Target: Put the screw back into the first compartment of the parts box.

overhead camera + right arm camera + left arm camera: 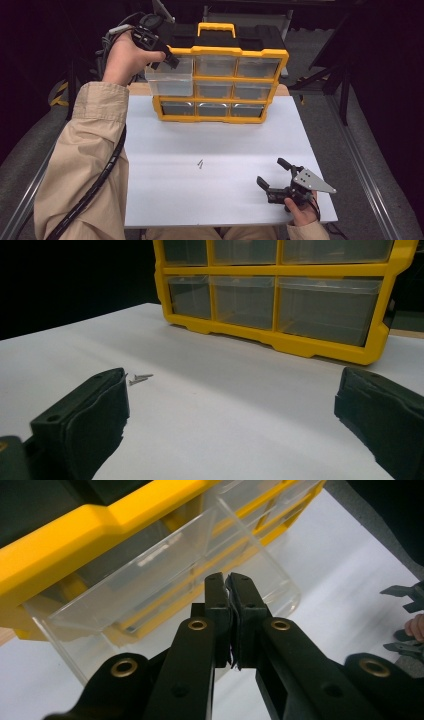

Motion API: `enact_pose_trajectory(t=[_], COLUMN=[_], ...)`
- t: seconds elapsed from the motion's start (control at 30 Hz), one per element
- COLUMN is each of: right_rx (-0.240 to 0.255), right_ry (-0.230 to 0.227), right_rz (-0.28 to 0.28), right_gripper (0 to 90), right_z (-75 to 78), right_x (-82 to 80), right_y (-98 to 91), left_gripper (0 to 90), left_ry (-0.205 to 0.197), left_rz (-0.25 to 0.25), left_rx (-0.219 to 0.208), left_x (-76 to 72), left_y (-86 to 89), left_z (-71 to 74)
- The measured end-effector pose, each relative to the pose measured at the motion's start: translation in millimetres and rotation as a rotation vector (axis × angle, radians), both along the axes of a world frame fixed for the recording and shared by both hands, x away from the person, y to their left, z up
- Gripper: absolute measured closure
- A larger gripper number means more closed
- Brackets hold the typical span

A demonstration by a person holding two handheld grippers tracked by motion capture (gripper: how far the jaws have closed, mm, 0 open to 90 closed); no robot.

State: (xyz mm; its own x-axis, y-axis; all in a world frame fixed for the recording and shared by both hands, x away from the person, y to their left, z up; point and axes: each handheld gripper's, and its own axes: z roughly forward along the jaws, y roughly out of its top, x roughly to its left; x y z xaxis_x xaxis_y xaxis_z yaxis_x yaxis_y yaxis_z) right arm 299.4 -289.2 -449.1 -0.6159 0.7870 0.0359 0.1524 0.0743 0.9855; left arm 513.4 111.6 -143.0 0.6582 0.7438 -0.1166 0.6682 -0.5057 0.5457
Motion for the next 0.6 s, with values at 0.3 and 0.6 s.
enact_pose_trajectory(t=[0.3, 0.6], right_rx=[0.002, 0.0], right_ry=[-0.001, -0.003], right_rz=[-0.002, -0.001], right_gripper=[1.4, 1.4], right_z=[-0.1, 0.1], right_x=[-0.2, -0.1], right_y=[-0.3, -0.6], left_gripper=[79.1, 69.5], left_ry=[-0.037, -0.024], left_rz=[0.019, 0.003], left_rx=[0.003, -0.025], left_x=[8.9, -1.5], left_y=[4.0, 4.3], left_z=[-9.6, -0.5])
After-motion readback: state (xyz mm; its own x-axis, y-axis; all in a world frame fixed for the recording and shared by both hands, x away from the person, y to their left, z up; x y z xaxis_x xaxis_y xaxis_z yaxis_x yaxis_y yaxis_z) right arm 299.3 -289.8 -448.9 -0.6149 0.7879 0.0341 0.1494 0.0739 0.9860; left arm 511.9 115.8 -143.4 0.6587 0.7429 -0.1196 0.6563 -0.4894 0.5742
